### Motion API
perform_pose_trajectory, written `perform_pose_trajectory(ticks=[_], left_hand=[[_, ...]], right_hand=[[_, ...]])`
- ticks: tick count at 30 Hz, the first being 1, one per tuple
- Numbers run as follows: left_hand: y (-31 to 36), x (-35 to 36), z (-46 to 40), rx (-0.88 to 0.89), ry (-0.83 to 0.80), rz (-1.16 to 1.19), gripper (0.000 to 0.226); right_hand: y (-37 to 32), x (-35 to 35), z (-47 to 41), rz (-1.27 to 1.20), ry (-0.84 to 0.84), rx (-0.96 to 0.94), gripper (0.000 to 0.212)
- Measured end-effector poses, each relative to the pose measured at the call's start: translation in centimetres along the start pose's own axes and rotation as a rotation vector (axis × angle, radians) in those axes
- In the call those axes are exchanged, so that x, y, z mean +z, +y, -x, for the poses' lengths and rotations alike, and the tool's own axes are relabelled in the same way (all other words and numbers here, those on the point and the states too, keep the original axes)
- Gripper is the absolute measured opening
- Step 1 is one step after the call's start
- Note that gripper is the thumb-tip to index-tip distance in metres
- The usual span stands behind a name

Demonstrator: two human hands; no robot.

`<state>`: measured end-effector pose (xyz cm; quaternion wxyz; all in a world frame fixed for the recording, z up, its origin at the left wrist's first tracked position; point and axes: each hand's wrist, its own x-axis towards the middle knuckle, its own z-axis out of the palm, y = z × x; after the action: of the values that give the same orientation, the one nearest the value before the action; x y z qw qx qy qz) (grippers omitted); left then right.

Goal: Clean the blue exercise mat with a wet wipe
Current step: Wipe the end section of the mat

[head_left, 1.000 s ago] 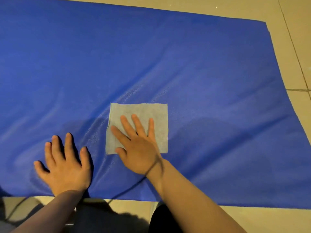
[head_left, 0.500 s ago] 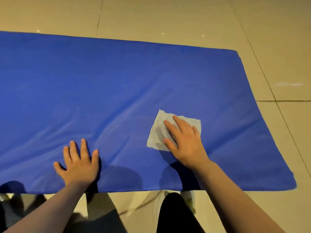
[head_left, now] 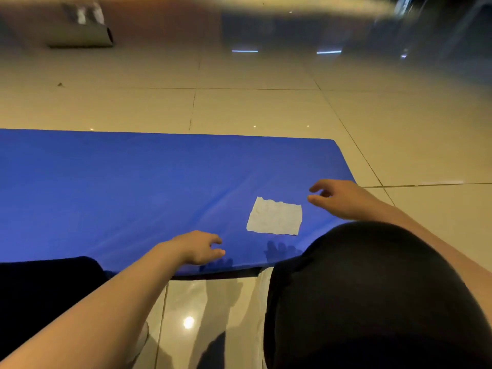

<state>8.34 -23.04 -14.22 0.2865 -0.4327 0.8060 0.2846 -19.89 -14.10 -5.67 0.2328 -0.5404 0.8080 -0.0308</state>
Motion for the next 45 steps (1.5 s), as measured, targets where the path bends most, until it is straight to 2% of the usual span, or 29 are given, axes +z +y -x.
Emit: perform_pose_trajectory(ticks=[2,6,11,14,17,20,26,33,40,45], left_hand=[[1.7,-2.3,3.5,0.061,0.019,-0.045,0.054],[4.4,-6.6,10.3,0.117,0.086,-0.188,0.055],[5.9,-10.3,16.6,0.175,0.228,-0.286,0.055],[6.0,-10.8,19.3,0.214,0.279,-0.296,0.056],[5.6,-10.4,20.9,0.209,0.246,-0.319,0.058],[4.8,-9.7,21.0,0.232,0.255,-0.249,0.056],[7.9,-10.3,18.2,0.360,0.457,-0.076,0.042],[11.0,-10.2,16.1,0.399,0.310,-0.046,0.040],[11.0,-10.4,15.5,0.372,0.306,-0.009,0.038],[10.5,-11.3,13.8,0.323,0.203,-0.034,0.036]], right_hand=[[-1.3,-3.3,2.6,-0.027,-0.074,-0.024,0.042],[-4.7,-8.2,7.9,0.074,-0.343,-0.034,0.051],[-9.1,-8.5,10.4,0.139,-0.255,-0.123,0.051],[-11.5,-6.6,9.8,0.213,-0.292,-0.130,0.053],[-12.9,-4.4,8.5,0.372,-0.359,-0.105,0.055],[-14.0,-3.8,7.5,0.462,-0.405,-0.054,0.057],[-14.0,-4.0,6.6,0.448,-0.341,-0.045,0.049],[-11.3,-4.7,8.7,0.412,-0.325,0.071,0.057],[-6.6,-5.7,10.3,0.304,-0.361,0.195,0.056],[-3.3,-6.2,9.9,0.235,-0.383,0.256,0.056]])
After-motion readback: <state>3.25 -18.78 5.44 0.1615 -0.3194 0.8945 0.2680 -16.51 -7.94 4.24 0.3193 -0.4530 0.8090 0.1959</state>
